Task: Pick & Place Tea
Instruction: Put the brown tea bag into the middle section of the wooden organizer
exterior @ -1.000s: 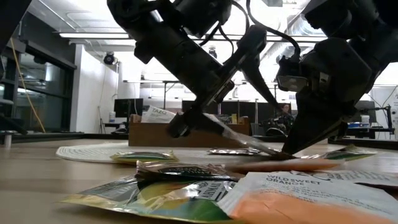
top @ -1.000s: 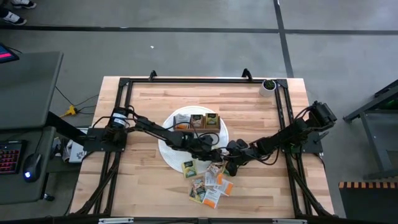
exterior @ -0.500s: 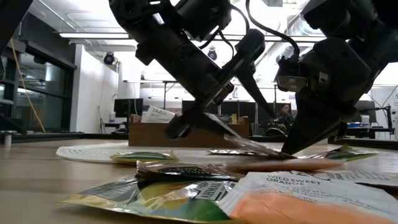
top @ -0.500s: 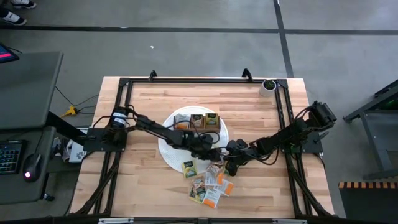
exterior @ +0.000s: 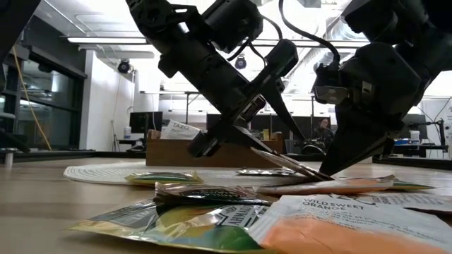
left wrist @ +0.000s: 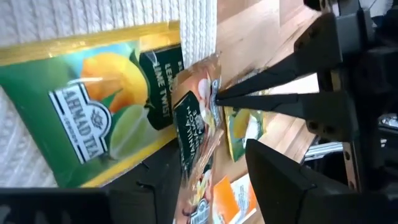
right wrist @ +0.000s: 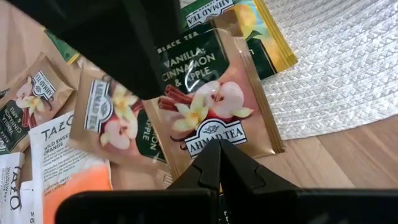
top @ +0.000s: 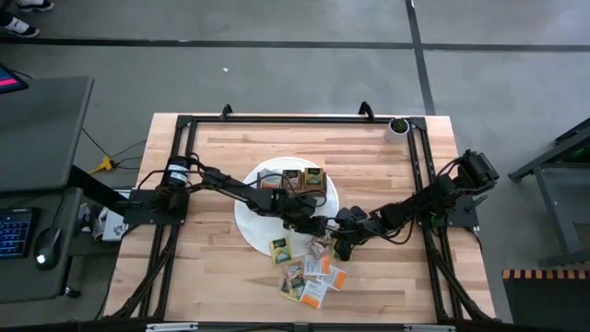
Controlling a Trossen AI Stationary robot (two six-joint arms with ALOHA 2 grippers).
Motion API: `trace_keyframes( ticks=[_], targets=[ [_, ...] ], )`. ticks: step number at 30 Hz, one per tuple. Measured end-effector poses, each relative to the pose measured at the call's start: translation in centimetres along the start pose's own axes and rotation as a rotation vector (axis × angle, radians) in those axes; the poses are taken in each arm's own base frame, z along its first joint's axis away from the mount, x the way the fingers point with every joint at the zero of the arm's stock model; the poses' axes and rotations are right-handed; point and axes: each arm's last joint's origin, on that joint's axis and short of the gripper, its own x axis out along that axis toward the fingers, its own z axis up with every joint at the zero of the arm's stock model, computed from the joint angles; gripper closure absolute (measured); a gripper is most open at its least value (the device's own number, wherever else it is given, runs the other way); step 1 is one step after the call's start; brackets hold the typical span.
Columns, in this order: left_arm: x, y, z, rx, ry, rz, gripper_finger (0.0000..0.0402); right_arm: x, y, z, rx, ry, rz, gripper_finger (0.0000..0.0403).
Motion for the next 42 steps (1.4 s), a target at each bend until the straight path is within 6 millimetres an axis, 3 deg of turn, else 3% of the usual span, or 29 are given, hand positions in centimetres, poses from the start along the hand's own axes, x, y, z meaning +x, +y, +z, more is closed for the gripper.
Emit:
trace_keyframes(
  ticks=[17, 22, 33, 42],
  targets=[
    [-0.3, 0.2, 1.1, 0.003, 0.045, -0.013, 0.0236, 0.0, 0.0, 0.0, -0.009, 0.007, 0.002, 0.0403],
    [-0.3, 0.2, 1.1, 0.020, 0.056, -0.015, 0.0270, 0.0, 0.0, 0.0, -0.009, 0.005, 0.000, 0.0403],
    [-0.3, 0.2, 1.1, 0.039, 0.069, -0.018, 0.0388, 0.0, 0.0, 0.0, -0.009, 0.004, -0.001, 0.0403],
    [-0.3, 0.7, 1.0, 0.073, 0.075, 0.028, 0.0400, 0.0, 0.0, 0.0, -0.007, 0.002, 0.004, 0.0403]
  ],
)
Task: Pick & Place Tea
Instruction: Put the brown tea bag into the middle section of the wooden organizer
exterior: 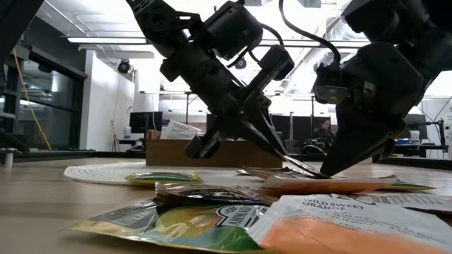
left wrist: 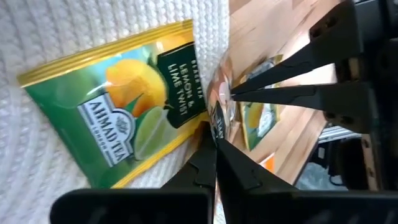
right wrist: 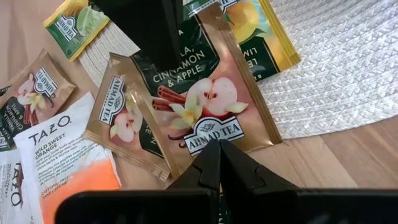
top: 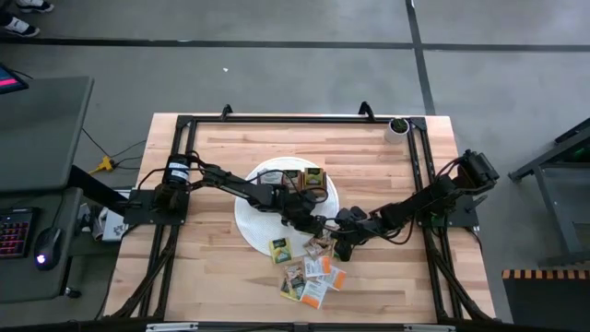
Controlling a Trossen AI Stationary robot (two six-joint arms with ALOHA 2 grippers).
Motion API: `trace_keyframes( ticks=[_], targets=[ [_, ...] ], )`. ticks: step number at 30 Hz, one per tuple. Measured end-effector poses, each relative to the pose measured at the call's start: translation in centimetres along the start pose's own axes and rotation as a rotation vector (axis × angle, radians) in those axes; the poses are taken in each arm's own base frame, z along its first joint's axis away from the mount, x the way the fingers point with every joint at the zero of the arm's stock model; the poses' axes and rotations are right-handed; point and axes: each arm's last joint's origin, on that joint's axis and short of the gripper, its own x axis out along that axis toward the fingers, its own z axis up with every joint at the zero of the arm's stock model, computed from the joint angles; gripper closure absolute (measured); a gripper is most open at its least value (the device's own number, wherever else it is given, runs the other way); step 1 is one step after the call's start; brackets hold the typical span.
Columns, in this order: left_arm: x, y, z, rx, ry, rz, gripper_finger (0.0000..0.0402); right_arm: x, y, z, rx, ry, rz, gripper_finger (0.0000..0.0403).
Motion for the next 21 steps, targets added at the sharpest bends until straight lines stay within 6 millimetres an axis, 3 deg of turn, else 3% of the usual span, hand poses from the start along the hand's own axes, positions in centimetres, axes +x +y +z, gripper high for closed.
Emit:
trace_keyframes(
  ticks=[11, 17, 21],
  targets=[
    [0.0, 0.0, 0.0, 0.022, -0.001, 0.002, 0.0401, -1.2, 0.5, 0.7, -0.006, -0.021, 0.052, 0.0403],
    [-0.2, -0.2, 0.0, 0.043, -0.003, -0.006, 0.0401, -3.8, 1.0, 2.1, -0.025, -0.085, 0.100, 0.0403],
    [-1.5, -1.4, 0.0, 0.089, -0.024, -0.041, 0.0401, -6.2, 1.3, 3.1, -0.033, -0.147, 0.137, 0.0403]
  ],
)
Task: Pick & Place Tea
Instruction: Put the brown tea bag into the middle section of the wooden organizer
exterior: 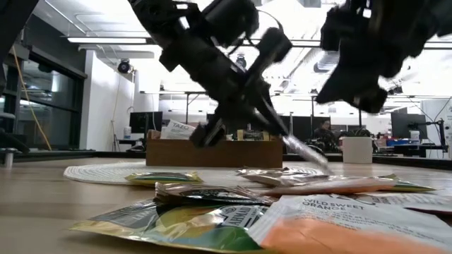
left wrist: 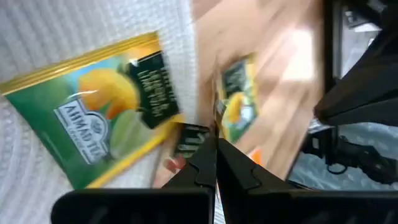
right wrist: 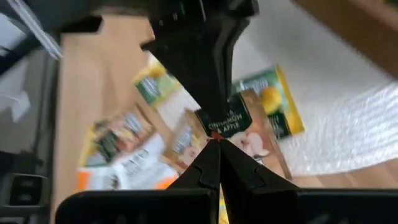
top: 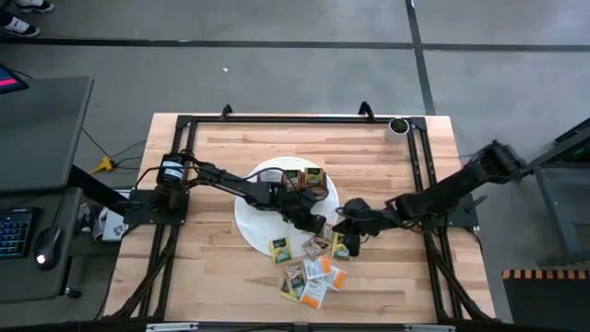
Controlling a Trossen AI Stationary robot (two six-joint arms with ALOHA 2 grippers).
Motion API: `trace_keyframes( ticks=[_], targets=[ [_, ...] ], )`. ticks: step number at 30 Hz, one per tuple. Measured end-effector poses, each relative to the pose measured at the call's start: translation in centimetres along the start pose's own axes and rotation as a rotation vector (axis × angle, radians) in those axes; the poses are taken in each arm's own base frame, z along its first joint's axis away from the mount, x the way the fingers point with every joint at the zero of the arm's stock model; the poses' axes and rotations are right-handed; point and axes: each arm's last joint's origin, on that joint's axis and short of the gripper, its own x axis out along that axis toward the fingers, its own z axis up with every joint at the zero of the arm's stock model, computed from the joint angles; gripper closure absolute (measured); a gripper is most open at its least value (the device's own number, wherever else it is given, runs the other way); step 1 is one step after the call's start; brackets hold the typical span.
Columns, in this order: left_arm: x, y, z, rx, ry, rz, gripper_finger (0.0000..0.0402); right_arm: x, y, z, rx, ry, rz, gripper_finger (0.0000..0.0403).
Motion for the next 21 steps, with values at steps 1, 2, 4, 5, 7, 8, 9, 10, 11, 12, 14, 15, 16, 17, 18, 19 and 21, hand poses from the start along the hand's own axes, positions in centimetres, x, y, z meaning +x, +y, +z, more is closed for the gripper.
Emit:
trace_keyframes(
  ticks=[1, 2, 4, 5, 7, 8, 9, 10, 11, 12, 14, 15, 16, 17, 18, 19, 21],
  targets=[
    [-0.3, -0.3, 0.0, 0.012, -0.006, -0.012, 0.0401, -0.5, 0.1, 0.3, -0.001, -0.016, 0.012, 0.0403],
    [-0.6, -0.6, 0.1, 0.024, -0.014, -0.024, 0.0401, -1.1, 0.3, 0.7, -0.005, -0.035, 0.030, 0.0403],
    [-1.4, -1.2, 0.1, 0.044, -0.019, -0.035, 0.0401, -2.2, 0.5, 1.3, -0.014, -0.069, 0.062, 0.0403],
    [-1.9, -1.6, 0.1, 0.059, -0.025, -0.049, 0.0401, -2.7, 0.6, 1.6, -0.015, -0.085, 0.078, 0.0403],
    [-3.1, -2.6, 0.1, 0.092, -0.038, -0.077, 0.0401, -3.7, 0.8, 2.1, -0.021, -0.121, 0.105, 0.0403],
    [-3.7, -3.1, 0.2, 0.112, -0.044, -0.092, 0.0401, -4.2, 0.9, 2.4, -0.023, -0.138, 0.113, 0.0403],
    [-4.3, -3.4, 0.1, 0.132, -0.045, -0.090, 0.0401, -4.6, 0.9, 2.6, -0.024, -0.157, 0.120, 0.0403],
    [-5.1, -3.5, 0.0, 0.152, -0.039, -0.074, 0.0401, -5.0, 0.9, 2.8, -0.023, -0.173, 0.129, 0.0403],
    [-5.7, -3.7, -0.2, 0.172, -0.035, -0.063, 0.0401, -5.4, 1.0, 3.0, -0.022, -0.186, 0.139, 0.0403],
    [-6.4, -4.0, -0.1, 0.194, -0.040, -0.066, 0.0401, -5.8, 1.0, 3.1, -0.022, -0.197, 0.148, 0.0403],
    [-8.0, -4.2, 0.0, 0.232, -0.042, -0.032, 0.0401, -6.3, 1.0, 3.4, -0.024, -0.214, 0.163, 0.0403],
    [-8.9, -4.2, -0.2, 0.252, -0.043, -0.004, 0.0401, -6.5, 1.1, 3.4, -0.028, -0.220, 0.167, 0.0403],
    [-9.9, -4.3, 0.0, 0.275, -0.058, 0.015, 0.0401, -6.6, 1.1, 3.5, -0.035, -0.225, 0.170, 0.0403],
    [-10.7, -4.4, 0.1, 0.300, -0.074, 0.028, 0.0401, -6.7, 1.1, 3.5, -0.042, -0.227, 0.171, 0.0402],
    [-11.4, -4.4, 0.3, 0.317, -0.087, 0.038, 0.0401, -6.7, 1.1, 3.5, -0.045, -0.228, 0.171, 0.0402],
    [-12.2, -4.3, 0.5, 0.327, -0.091, 0.055, 0.0401, -6.7, 1.1, 3.5, -0.045, -0.227, 0.171, 0.0402],
    [-13.6, -3.8, 0.7, 0.341, -0.077, 0.109, 0.0401, -6.7, 1.0, 3.5, -0.048, -0.220, 0.164, 0.0402]
  ],
)
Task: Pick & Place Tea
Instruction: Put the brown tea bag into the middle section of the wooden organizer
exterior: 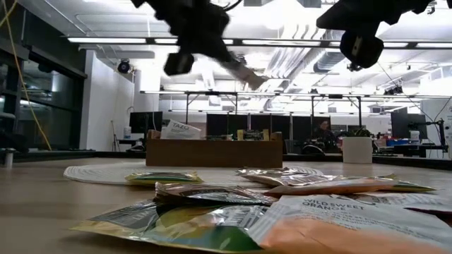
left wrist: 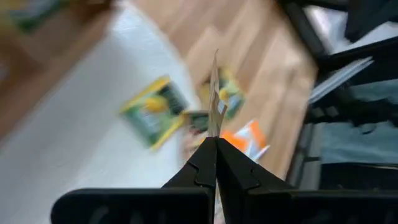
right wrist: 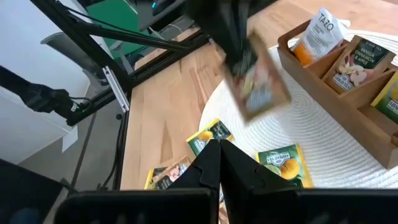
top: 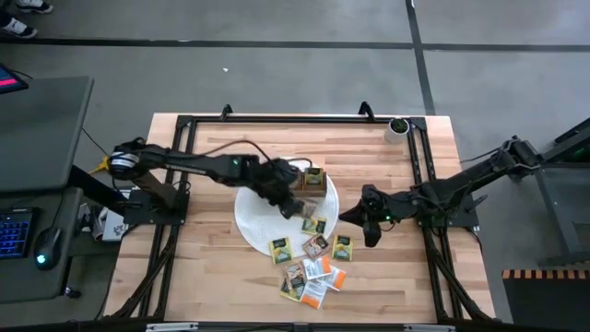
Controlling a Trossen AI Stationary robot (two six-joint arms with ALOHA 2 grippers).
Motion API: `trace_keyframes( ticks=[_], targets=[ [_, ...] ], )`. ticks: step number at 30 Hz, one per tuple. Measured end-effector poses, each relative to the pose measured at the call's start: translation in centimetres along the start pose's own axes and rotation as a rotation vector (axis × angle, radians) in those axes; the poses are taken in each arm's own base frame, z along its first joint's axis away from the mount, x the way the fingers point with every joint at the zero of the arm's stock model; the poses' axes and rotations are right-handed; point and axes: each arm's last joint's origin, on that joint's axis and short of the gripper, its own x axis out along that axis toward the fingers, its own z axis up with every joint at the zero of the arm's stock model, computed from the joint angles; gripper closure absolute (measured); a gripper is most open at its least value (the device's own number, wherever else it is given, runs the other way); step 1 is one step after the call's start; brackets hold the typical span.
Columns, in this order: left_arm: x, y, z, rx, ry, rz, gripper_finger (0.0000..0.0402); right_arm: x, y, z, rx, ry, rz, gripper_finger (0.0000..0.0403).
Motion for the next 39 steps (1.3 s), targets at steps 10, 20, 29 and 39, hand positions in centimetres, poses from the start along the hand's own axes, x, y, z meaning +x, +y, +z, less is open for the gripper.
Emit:
trace_keyframes(
  ticks=[10, 20, 29, 39],
  targets=[
    [-6.4, 0.2, 3.2, 0.179, 0.076, 0.185, 0.0401, 0.1, -0.1, -0.2, -0.007, 0.018, -0.017, 0.0402],
    [-10.0, -0.3, 7.2, 0.447, 0.086, 0.278, 0.0401, 0.1, -0.4, -0.2, -0.016, -0.013, -0.075, 0.0402],
    [-8.4, 0.3, 8.6, 0.632, 0.300, 0.413, 0.0401, 0.1, -0.5, -0.3, -0.022, -0.002, -0.096, 0.0402],
    [-3.8, 2.0, 9.2, 0.682, 0.481, 0.433, 0.0401, 0.1, -0.6, -0.4, -0.022, 0.000, -0.102, 0.0402]
  ],
)
